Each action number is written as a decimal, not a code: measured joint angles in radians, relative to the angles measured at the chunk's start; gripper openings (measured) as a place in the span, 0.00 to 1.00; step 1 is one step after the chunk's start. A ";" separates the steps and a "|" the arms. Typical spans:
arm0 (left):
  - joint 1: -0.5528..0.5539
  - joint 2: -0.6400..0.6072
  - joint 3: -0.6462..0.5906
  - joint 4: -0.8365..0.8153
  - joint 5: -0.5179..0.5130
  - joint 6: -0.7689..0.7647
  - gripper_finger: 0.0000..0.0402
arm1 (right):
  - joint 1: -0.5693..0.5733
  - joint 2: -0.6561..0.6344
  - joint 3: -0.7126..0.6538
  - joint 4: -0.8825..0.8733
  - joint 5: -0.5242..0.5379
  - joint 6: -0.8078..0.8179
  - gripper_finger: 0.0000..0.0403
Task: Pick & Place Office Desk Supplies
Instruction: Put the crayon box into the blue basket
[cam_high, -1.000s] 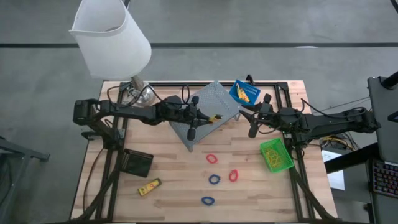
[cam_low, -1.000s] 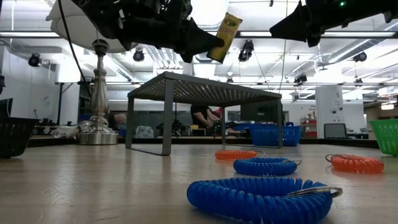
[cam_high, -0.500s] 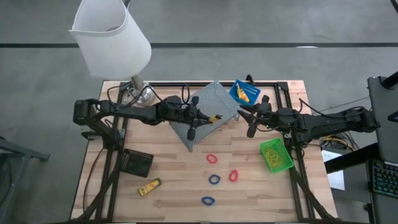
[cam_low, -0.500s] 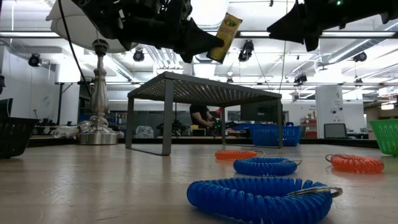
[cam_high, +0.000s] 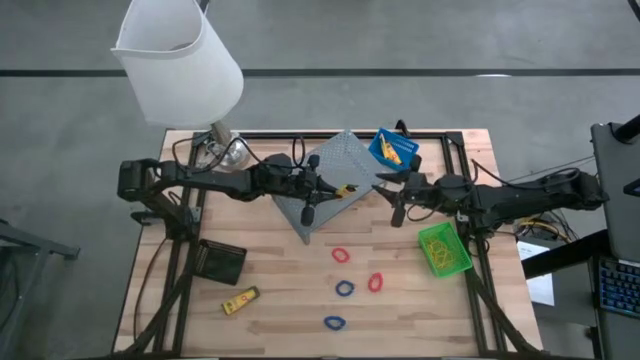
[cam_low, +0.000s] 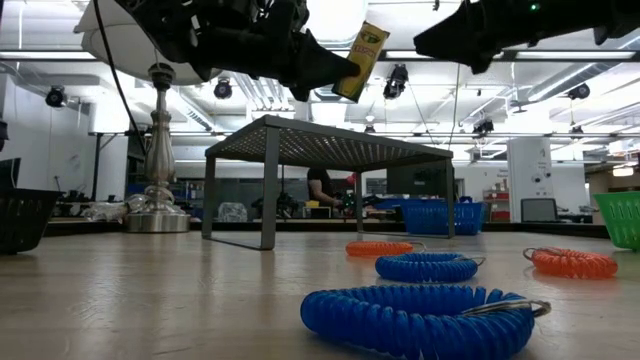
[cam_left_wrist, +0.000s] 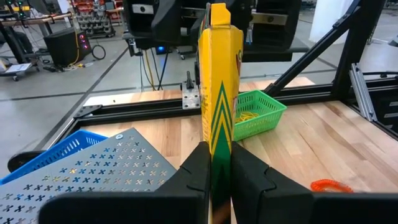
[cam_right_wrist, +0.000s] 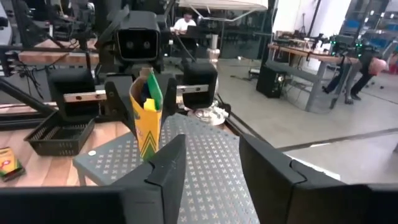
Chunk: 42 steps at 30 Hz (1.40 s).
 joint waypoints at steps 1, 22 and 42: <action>0.000 0.000 0.000 0.000 0.000 0.000 0.10 | 0.000 0.006 0.000 0.007 0.001 0.001 0.38; 0.000 0.000 -0.001 -0.003 0.000 0.000 0.10 | 0.000 0.170 0.000 0.176 -0.140 -0.028 0.58; 0.000 0.000 -0.001 0.001 0.000 0.000 0.10 | -0.001 0.455 0.178 0.315 -0.156 -0.159 0.56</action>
